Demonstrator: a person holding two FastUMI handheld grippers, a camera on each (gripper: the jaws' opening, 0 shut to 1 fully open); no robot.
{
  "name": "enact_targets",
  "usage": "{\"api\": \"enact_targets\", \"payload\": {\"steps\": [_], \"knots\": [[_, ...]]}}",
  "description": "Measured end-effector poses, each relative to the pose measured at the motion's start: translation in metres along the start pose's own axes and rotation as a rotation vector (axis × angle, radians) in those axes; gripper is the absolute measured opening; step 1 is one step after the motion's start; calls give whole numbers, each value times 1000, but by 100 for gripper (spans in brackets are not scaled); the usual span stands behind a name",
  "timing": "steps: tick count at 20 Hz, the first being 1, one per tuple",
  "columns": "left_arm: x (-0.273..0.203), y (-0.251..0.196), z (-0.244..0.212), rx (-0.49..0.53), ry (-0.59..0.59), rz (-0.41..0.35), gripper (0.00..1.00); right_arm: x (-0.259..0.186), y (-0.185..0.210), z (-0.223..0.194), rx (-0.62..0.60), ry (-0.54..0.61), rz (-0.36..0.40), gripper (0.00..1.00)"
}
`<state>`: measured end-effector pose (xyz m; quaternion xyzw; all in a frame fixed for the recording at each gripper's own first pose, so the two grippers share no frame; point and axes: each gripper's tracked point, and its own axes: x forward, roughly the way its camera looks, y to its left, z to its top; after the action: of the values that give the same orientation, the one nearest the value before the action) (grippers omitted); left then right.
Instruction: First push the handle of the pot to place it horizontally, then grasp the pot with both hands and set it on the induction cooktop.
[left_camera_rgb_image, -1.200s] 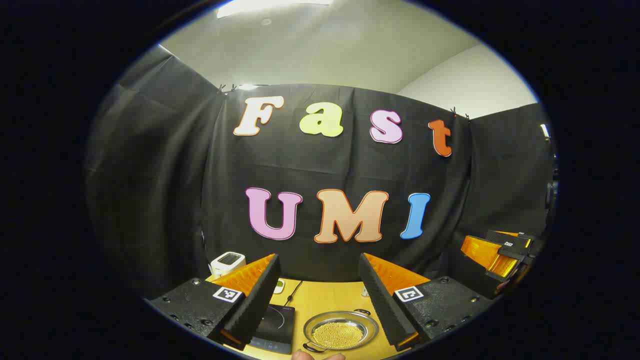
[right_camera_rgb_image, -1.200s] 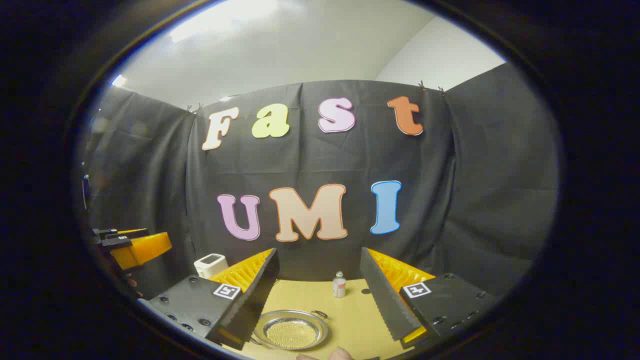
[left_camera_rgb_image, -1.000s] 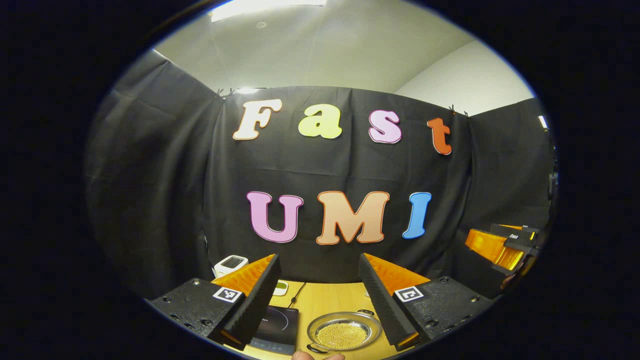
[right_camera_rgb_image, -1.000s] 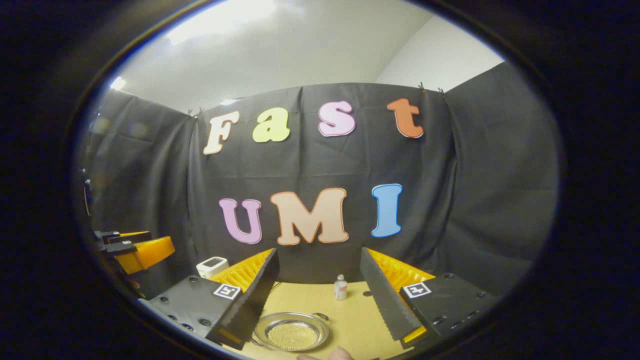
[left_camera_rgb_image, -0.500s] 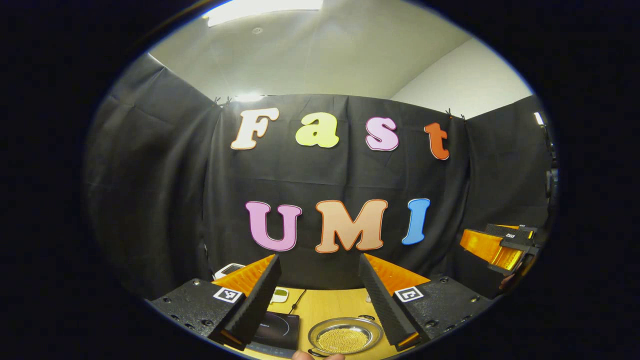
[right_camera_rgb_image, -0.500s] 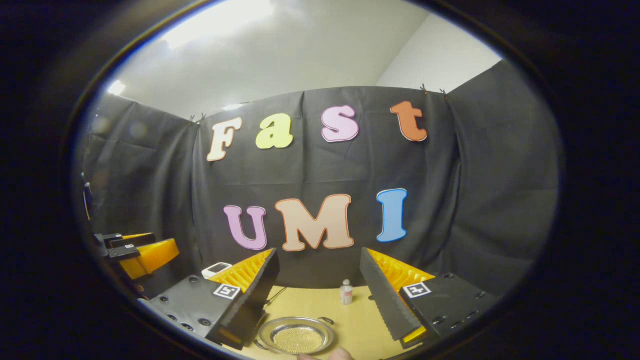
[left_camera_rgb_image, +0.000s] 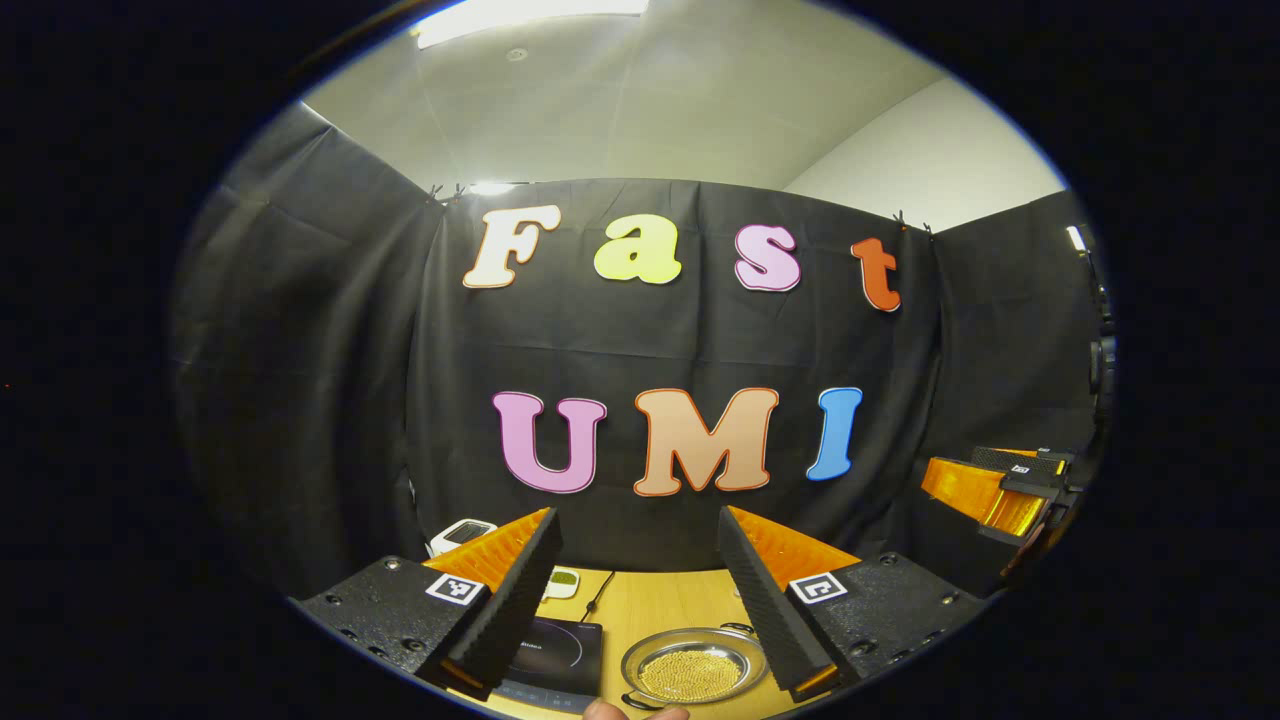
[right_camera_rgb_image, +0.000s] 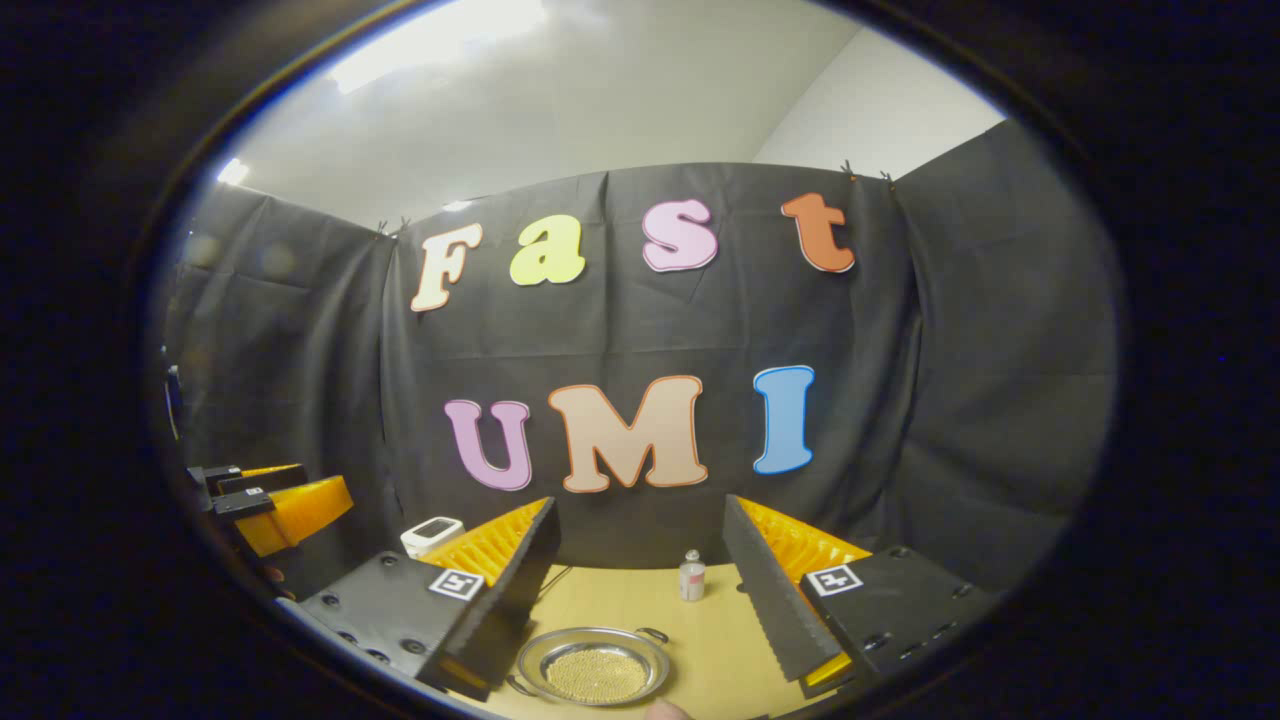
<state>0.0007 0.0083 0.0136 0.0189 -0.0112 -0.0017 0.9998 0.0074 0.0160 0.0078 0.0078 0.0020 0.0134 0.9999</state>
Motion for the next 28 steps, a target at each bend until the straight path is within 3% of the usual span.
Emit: {"api": "enact_targets", "payload": {"steps": [2, 9, 12, 18, 28], "knots": [[-2, 8, -4, -1, 6, 3, 92, -1, 4, -4, -12, 4, -5, 85], [-14, 37, -13, -9, 18, 2, 92, -6, 25, -22, 29, 17, 5, 5], [-22, 52, -16, -7, 8, -2, 95, -6, 34, -51, 53, 88, 27, 0], [-38, 80, -42, -33, 28, -22, 92, -14, 46, -90, 34, 156, 10, 2], [-26, 116, -94, -73, 116, 41, 93, 1, 94, -187, -6, 337, 135, 0]]}}
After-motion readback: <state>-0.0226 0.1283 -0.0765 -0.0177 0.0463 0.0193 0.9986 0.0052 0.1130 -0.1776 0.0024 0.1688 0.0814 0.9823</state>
